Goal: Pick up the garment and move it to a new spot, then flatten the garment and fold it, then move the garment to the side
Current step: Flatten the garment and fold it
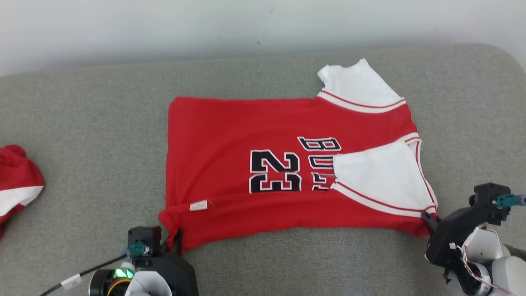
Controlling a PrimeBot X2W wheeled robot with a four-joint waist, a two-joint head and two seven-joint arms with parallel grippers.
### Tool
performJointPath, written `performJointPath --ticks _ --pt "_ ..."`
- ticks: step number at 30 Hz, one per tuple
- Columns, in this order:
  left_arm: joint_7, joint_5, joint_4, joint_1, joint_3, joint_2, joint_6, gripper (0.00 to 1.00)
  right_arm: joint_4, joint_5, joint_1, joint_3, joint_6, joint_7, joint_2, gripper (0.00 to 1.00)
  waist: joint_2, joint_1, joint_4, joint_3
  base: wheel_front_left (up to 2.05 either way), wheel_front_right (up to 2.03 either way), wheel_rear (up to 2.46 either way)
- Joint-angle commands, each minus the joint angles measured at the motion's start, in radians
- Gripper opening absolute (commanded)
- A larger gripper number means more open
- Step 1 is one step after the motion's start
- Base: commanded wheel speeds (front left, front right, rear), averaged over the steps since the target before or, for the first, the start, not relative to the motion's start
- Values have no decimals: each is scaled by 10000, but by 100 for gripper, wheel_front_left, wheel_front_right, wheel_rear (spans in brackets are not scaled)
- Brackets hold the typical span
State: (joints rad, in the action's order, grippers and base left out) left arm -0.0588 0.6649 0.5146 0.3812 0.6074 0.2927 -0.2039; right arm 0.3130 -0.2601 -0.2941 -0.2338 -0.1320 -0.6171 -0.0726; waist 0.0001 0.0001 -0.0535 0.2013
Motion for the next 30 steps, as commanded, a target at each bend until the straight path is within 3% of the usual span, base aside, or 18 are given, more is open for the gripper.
performJointPath --ticks 1,11,17,18,19,20,30 --pt "-371 91 107 -774 268 55 -41 0 -276 -157 365 -100 26 -151 -15 0 -1 -1 111 -440 0 0 0" --pt "-865 328 -1955 -1945 149 727 -723 0 -2388 -610 2223 -535 26 -1314 157 0 -1 -1 284 -1116 0 0 0" --pt "-1123 501 -2727 -2668 40 1024 -1169 0 -2854 -643 2902 -625 26 -1632 207 0 -1 -1 306 -1165 0 0 0" --pt "-1123 473 -2789 -2709 39 1045 -1183 38 -2851 -605 2944 -596 26 -1590 206 45 -1 -1 308 -1161 0 0 0" --pt "-1080 479 -2848 -2761 26 1056 -1219 93 -2777 -651 2968 -601 26 -1555 208 100 -1 -1 310 -1156 0 0 0" --pt "-1041 542 -2874 -2825 -3 1022 -1245 100 -2726 -711 2992 -581 26 -1505 212 100 -1 -1 312 -1151 0 0 0" --pt "-863 583 -3208 -2399 -302 1232 -1177 100 -2805 -498 2232 -400 25 -1365 219 100 -1 -1 306 -1033 0 0 0"
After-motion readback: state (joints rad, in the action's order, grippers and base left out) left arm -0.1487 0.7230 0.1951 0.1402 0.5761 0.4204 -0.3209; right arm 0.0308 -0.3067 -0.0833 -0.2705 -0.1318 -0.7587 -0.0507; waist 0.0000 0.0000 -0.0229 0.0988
